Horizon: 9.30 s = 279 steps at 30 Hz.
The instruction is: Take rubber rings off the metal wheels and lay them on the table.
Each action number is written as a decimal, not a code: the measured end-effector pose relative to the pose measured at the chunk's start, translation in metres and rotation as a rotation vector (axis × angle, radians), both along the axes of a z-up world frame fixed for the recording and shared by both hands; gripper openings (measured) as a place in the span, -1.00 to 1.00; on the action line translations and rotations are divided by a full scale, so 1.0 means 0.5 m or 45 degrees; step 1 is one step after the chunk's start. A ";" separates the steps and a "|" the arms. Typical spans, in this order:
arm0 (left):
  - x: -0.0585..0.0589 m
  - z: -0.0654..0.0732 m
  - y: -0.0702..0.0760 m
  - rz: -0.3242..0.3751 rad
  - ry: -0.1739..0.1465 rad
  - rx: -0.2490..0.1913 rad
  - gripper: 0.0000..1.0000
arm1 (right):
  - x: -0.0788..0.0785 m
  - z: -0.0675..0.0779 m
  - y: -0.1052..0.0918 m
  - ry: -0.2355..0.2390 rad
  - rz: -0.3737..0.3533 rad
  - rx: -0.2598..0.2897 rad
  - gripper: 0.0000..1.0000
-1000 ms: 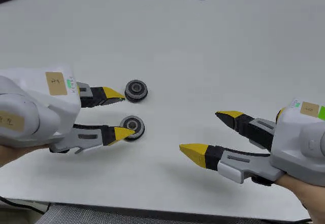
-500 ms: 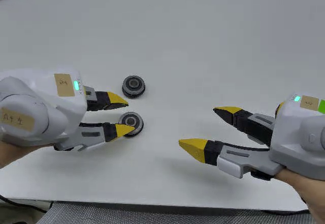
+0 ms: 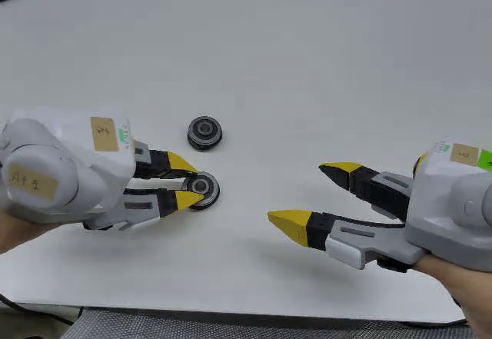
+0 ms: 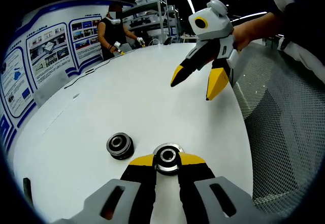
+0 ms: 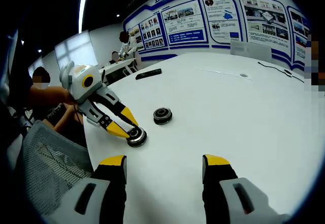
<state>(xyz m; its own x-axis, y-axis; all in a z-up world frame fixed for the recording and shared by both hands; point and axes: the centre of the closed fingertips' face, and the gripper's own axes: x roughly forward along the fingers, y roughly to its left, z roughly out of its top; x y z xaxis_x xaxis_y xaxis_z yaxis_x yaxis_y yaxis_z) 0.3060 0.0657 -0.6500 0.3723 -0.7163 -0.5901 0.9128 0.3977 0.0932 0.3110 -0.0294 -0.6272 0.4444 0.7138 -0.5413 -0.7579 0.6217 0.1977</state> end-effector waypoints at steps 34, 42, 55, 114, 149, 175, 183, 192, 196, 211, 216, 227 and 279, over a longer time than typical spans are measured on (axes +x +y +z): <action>-0.001 -0.008 -0.005 -0.079 0.088 0.136 -0.75 | 0.014 -0.003 0.120 0.317 -0.159 0.413 -0.27; 0.002 -0.009 -0.004 -0.072 0.094 0.133 -0.75 | 0.010 -0.027 0.155 0.435 -0.153 0.453 -0.33; 0.002 -0.010 -0.005 -0.063 0.101 0.130 -0.75 | 0.005 -0.044 0.169 0.596 -0.198 0.503 -0.40; 0.002 -0.011 -0.004 -0.054 0.105 0.127 -0.75 | -0.005 -0.060 0.164 0.731 -0.222 0.512 -0.78; -0.002 -0.007 -0.004 -0.025 0.105 0.102 -0.75 | -0.010 -0.055 0.171 0.674 -0.254 0.394 -0.99; -0.002 -0.008 -0.001 -0.018 0.104 0.098 -0.75 | -0.007 -0.054 0.178 0.587 -0.227 0.323 -0.99; -0.001 -0.008 -0.001 -0.016 0.102 0.094 -0.75 | -0.007 -0.054 0.180 0.585 -0.211 0.322 -0.99; -0.002 -0.008 -0.002 -0.016 0.102 0.095 -0.75 | -0.008 -0.051 0.184 0.577 -0.188 0.328 -0.99; -0.002 -0.008 -0.001 -0.018 0.102 0.098 -0.75 | -0.009 -0.050 0.185 0.577 -0.187 0.327 -0.99; -0.004 -0.009 -0.001 -0.019 0.101 0.100 -0.75 | -0.020 -0.029 0.212 0.474 -0.074 0.278 -0.99; -0.004 -0.011 -0.001 -0.018 0.101 0.101 -0.75 | -0.018 -0.026 0.210 0.520 -0.112 0.329 -0.99; -0.003 -0.012 0.000 -0.013 0.099 0.105 -0.75 | -0.013 -0.024 0.204 0.533 -0.132 0.344 -0.98; 0.003 0.038 0.016 0.113 0.109 0.015 -0.54 | 0.053 -0.024 0.046 0.583 -0.558 0.455 -0.97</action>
<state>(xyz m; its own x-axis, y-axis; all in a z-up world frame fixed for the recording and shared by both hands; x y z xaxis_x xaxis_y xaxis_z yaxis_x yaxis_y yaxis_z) 0.3077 0.0736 -0.6312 0.3820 -0.6757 -0.6305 0.8787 0.4770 0.0213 0.3375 -0.0063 -0.6394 0.5147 0.6904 -0.5085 -0.2469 0.6872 0.6832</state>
